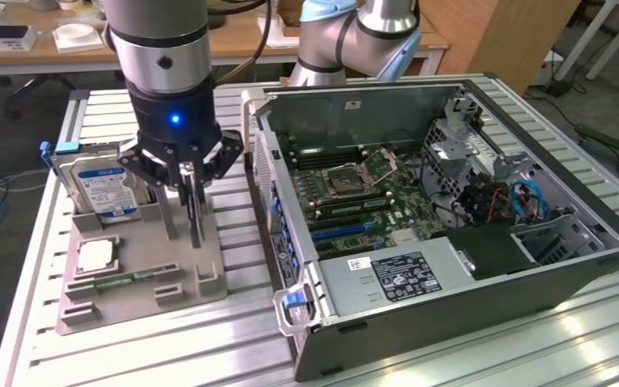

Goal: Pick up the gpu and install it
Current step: 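Pick up the gpu and move the gpu toward the slot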

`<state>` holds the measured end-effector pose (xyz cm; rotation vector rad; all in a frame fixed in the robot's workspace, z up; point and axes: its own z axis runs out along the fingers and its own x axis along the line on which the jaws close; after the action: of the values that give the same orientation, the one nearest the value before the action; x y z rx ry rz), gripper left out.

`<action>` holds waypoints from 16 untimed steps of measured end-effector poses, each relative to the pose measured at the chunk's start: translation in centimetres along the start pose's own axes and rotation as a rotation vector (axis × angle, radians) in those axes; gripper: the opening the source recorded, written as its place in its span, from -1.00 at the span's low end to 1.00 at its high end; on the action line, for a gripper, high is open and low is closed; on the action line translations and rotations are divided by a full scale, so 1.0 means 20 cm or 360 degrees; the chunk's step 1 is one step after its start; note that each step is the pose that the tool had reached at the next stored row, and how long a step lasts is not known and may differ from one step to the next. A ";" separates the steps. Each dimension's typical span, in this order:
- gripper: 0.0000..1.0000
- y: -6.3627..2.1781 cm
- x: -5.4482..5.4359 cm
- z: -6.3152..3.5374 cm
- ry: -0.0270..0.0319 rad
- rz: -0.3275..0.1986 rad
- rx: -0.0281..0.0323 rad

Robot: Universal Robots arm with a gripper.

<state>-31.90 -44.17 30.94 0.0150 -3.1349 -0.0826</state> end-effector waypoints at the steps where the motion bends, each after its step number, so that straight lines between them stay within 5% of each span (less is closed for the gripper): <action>1: -0.47 0.000 0.00 -0.003 -0.00001 0.0000 0.00000; 16: -0.47 0.002 0.00 -0.034 0.00000 -0.0001 -0.00001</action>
<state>-31.90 -44.17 31.61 0.0157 -3.1349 -0.0827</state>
